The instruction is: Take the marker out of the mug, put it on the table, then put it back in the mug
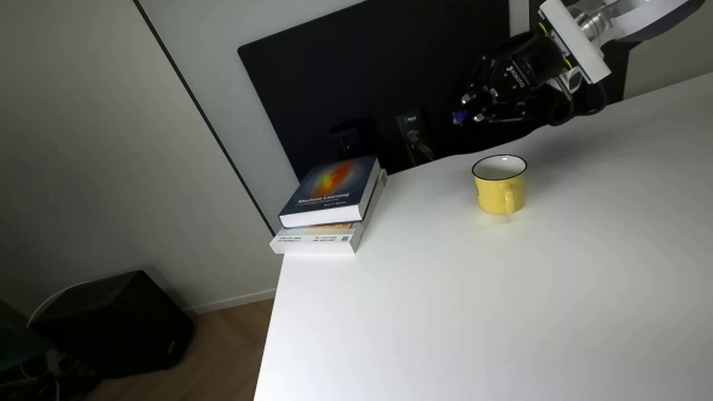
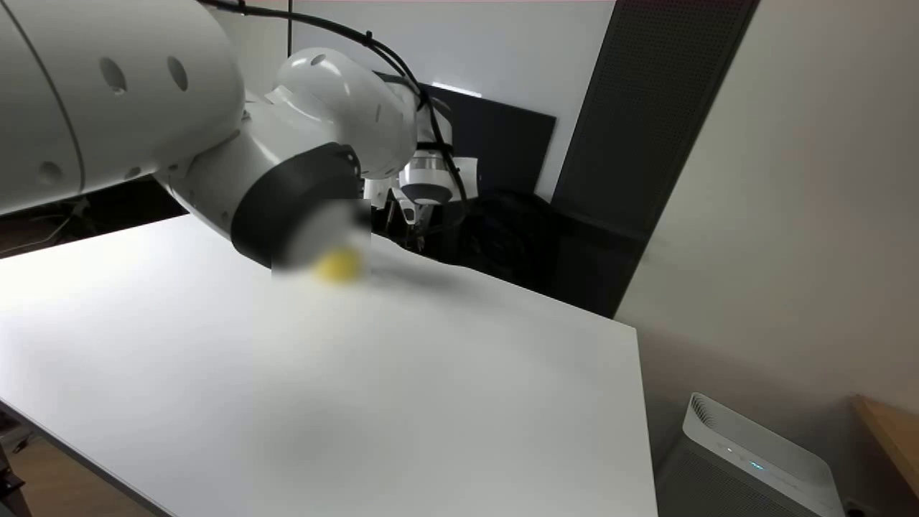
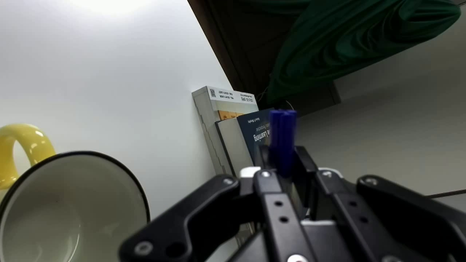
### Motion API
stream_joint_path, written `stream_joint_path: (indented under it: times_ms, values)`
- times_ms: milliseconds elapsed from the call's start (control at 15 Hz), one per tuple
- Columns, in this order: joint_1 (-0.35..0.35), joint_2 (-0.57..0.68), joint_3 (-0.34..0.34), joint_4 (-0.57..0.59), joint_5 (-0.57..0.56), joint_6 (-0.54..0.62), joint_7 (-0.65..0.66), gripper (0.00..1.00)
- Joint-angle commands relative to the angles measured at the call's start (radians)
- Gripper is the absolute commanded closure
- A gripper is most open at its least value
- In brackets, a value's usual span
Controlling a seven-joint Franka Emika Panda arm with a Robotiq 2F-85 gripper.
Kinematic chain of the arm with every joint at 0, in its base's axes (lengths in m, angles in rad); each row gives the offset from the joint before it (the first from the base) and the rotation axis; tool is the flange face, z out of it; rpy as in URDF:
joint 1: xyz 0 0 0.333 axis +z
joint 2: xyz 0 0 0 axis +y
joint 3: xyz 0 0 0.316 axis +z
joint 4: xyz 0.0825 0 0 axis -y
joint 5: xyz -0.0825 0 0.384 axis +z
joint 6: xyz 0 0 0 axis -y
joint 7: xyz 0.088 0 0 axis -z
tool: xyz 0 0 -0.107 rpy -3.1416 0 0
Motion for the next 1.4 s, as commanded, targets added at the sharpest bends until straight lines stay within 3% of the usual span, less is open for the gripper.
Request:
stream_joint_path:
  times_ms: [0,533,1267,1333]
  values:
    - [-0.007,-0.021,0.009,-0.046,0.024,0.032,0.001,0.95]
    - [-0.012,-0.071,0.007,-0.194,0.057,0.091,-0.085,0.95]
    - [-0.058,-0.339,0.009,-0.667,0.139,0.237,-0.324,0.95]
    - [-0.050,-0.367,-0.022,-0.702,0.182,0.230,-0.345,0.95]
